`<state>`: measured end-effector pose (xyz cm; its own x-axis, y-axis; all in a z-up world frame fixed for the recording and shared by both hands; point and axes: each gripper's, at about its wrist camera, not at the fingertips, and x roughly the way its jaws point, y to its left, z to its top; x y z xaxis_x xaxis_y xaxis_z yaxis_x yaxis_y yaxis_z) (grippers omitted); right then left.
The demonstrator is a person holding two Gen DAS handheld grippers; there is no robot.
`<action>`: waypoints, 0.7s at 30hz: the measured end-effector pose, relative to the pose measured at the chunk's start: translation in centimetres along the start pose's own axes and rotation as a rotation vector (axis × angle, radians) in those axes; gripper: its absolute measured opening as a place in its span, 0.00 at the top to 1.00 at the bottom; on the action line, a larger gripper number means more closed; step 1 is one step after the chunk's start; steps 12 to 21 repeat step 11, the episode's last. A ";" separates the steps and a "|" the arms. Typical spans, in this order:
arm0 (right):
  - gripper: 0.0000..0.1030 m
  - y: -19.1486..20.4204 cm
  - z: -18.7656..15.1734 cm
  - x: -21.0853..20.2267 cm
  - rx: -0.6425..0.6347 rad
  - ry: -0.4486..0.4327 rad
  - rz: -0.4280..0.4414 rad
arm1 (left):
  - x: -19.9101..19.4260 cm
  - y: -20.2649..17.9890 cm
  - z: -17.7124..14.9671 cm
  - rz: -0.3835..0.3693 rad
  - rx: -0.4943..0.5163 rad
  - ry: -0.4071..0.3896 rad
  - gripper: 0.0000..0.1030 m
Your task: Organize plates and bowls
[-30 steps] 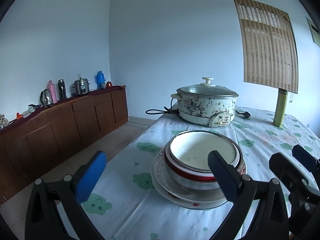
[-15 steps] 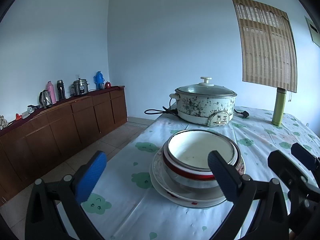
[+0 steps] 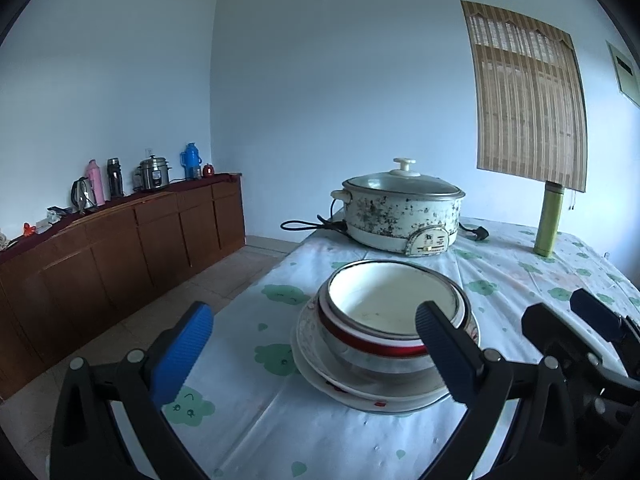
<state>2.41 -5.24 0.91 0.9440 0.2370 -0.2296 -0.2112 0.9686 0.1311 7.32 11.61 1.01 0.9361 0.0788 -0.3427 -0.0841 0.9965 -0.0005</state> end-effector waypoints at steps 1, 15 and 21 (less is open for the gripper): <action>0.19 0.0 0.0 0.0 0.000 0.000 0.000 | 0.0 0.0 0.0 0.004 0.000 -0.004 0.00; 0.19 0.2 -0.1 0.1 0.003 0.011 -0.002 | -0.2 -0.2 0.0 0.037 0.011 -0.028 0.00; 0.19 0.2 -0.1 0.1 0.003 0.011 -0.002 | -0.2 -0.2 0.0 0.037 0.011 -0.028 0.00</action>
